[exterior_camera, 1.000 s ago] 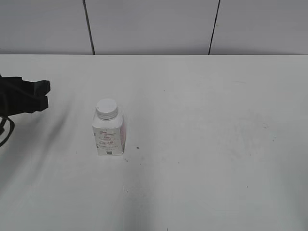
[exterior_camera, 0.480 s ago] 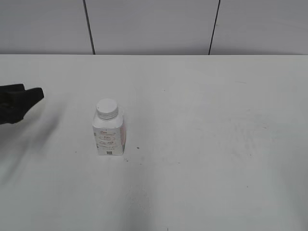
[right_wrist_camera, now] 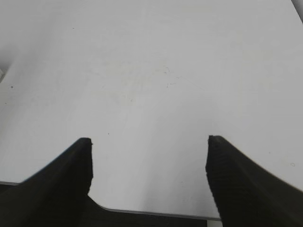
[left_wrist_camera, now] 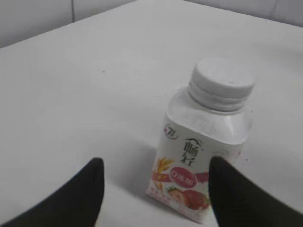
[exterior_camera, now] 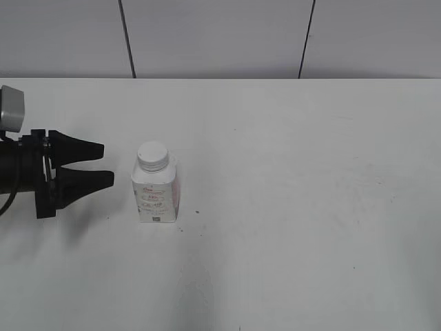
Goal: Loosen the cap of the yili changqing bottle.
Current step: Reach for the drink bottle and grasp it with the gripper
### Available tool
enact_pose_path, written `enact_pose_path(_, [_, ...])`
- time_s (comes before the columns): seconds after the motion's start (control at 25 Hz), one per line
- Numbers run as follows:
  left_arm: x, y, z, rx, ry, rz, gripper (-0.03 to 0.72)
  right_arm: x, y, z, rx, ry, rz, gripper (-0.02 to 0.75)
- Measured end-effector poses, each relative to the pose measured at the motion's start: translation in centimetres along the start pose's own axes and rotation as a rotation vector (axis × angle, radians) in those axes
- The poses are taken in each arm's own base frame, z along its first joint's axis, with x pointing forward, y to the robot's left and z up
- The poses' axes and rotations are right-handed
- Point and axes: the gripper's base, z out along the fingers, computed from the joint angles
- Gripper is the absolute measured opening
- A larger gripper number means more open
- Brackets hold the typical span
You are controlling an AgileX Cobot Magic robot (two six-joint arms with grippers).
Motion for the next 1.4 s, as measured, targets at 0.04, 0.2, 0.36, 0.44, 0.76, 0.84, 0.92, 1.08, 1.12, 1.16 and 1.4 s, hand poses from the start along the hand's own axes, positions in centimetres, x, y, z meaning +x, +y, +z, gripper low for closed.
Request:
enact_pose_path(0.04, [0.0,-0.1,0.2,0.012,0.009,0.008,0.502,0.0,0.0,0.0,0.000,0.000,0.000,0.586])
enact_pose_path(0.2, [-0.1,-0.4,1.1,0.041,0.034,0.028,0.574,0.0,0.0,0.0,0.000,0.000,0.000,0.586])
enact_pose_path(0.36, [0.4,-0.8,2.4,0.049,0.070,0.016,0.582,0.0,0.0,0.0,0.000,0.000,0.000,0.586])
enact_pose_path(0.44, [0.7,-1.0,2.9,0.061,0.077,0.004,0.583,0.0,0.0,0.0,0.000,0.000,0.000,0.586])
enact_pose_path(0.76, [1.1,-0.3,4.4,0.083,0.081,0.030,0.583,0.0,0.0,0.0,0.000,0.000,0.000,0.586])
enact_pose_path(0.84, [1.1,0.0,4.5,0.081,0.077,0.032,0.583,0.0,0.0,0.0,0.000,0.000,0.000,0.586])
enact_pose_path(0.92, [1.4,0.0,4.7,0.086,0.064,0.015,0.583,0.0,0.0,0.0,0.000,0.000,0.000,0.586])
enact_pose_path(1.08, [2.1,0.0,5.1,0.102,0.041,-0.015,0.583,0.0,0.0,0.0,-0.004,0.000,0.002,0.586])
enact_pose_path(1.12, [2.1,0.1,5.2,0.105,0.037,-0.014,0.584,0.0,0.0,0.0,-0.004,0.000,0.002,0.586])
enact_pose_path(1.16, [2.1,0.2,5.3,0.108,0.036,-0.010,0.583,0.0,0.0,0.0,-0.004,0.000,0.002,0.586])
enact_pose_path(1.4, [1.6,-0.4,6.8,0.146,0.035,0.013,0.584,0.0,0.1,0.0,-0.006,0.000,0.003,0.586])
